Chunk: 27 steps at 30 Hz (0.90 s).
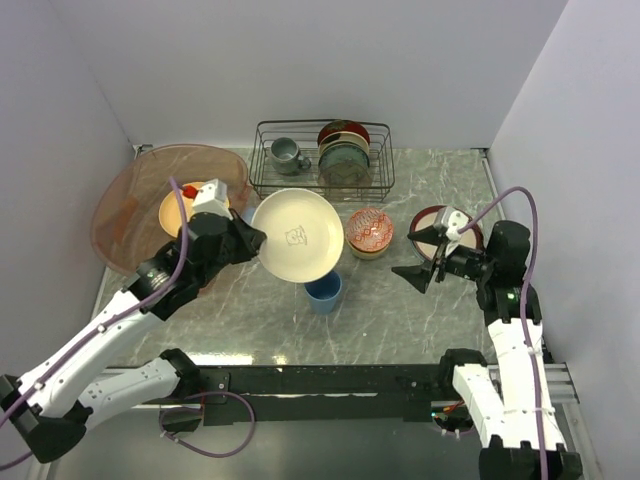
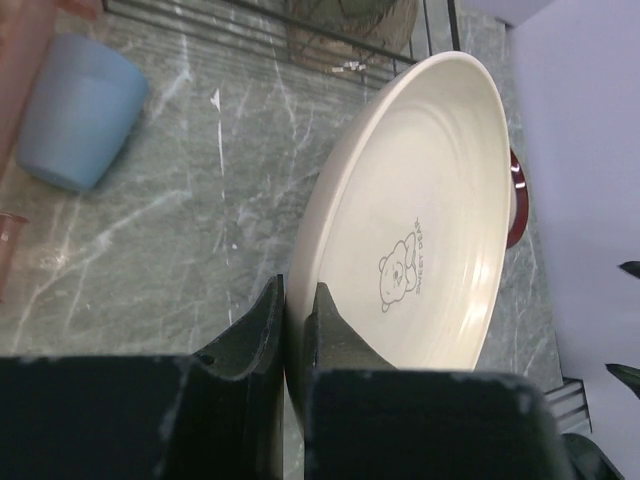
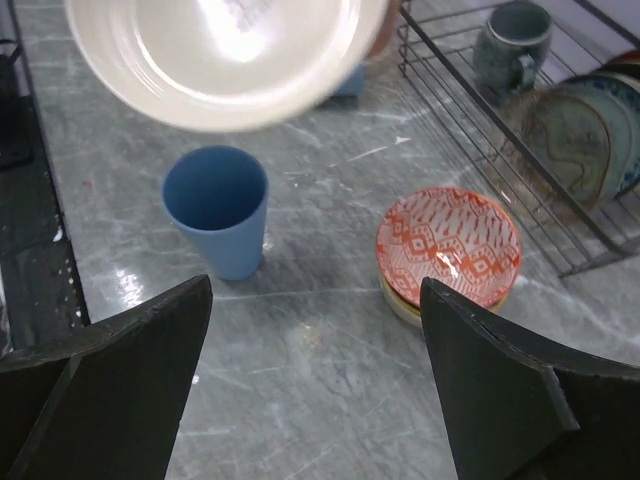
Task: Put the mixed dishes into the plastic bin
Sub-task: Place the plate in the plastic bin.
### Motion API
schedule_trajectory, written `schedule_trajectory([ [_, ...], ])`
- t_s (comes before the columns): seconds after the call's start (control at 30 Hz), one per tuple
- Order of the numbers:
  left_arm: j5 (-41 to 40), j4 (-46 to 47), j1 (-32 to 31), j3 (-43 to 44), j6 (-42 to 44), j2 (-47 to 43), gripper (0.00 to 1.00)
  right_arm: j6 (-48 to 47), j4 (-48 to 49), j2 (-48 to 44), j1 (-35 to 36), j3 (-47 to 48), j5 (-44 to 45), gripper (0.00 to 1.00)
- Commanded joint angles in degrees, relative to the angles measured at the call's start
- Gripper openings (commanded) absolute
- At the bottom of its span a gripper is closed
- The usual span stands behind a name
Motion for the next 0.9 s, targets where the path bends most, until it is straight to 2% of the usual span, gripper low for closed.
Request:
schedule_trajectory([
  [0.0, 2.27, 2.25, 2.84, 1.04, 4.20, -2.66, 0.01, 12.05, 14.84, 1.06, -4.27, -5.27, -3.42, 0.93],
  [0.3, 5.96, 2.60, 12.76, 1.66, 7.46, -2.22, 0.01, 9.00, 13.38, -1.48, -7.26, -8.01, 2.37, 0.96],
  [0.6, 22.74, 7.17, 37.18, 2.45, 7.37, 1.82, 0.01, 9.53, 14.52, -1.92, -7.26, -8.27, 5.97, 0.98],
  [0.87, 32.49, 11.73, 49.94, 2.19, 4.30, 8.59, 0.01, 9.62, 15.40, -2.45, -7.18, -8.54, 7.21, 0.99],
])
